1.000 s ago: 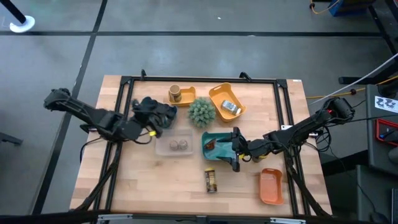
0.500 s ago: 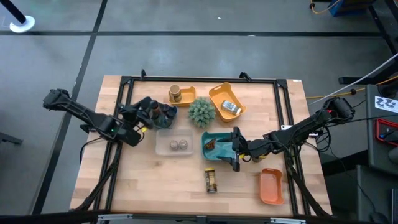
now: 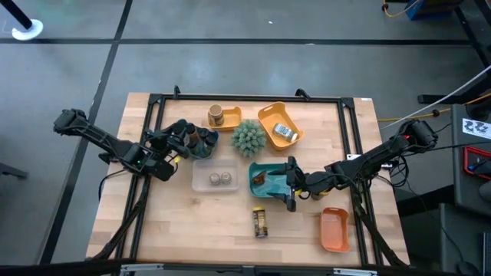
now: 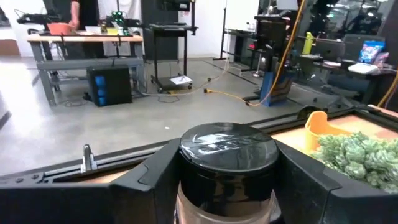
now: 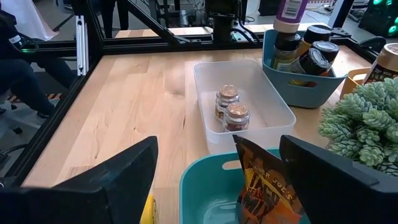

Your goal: Sort spices by type

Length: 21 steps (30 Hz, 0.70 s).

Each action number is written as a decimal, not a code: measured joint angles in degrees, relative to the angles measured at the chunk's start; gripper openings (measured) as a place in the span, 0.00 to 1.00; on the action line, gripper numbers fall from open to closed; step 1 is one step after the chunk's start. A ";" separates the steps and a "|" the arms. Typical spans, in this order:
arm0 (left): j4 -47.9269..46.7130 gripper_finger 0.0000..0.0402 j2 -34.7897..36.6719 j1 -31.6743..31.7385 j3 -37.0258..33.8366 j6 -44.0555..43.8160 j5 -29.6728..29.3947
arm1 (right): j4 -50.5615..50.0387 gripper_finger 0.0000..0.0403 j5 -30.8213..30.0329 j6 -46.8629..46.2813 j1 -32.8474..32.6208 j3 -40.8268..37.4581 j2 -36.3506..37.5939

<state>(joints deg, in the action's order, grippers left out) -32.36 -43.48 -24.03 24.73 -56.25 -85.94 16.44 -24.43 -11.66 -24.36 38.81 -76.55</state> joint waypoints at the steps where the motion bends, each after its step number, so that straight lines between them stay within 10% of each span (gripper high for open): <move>1: 0.04 0.49 0.04 0.00 0.00 0.01 -0.44 | -0.01 0.83 0.00 0.00 0.00 0.00 0.00; 21: -1.66 0.48 2.53 0.17 0.00 0.73 -3.97 | -0.03 0.83 -0.02 -0.04 0.00 0.00 -0.02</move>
<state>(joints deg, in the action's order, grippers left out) -34.03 -40.95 -23.86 24.73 -55.52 -89.91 16.40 -24.45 -11.70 -24.36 38.81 -76.58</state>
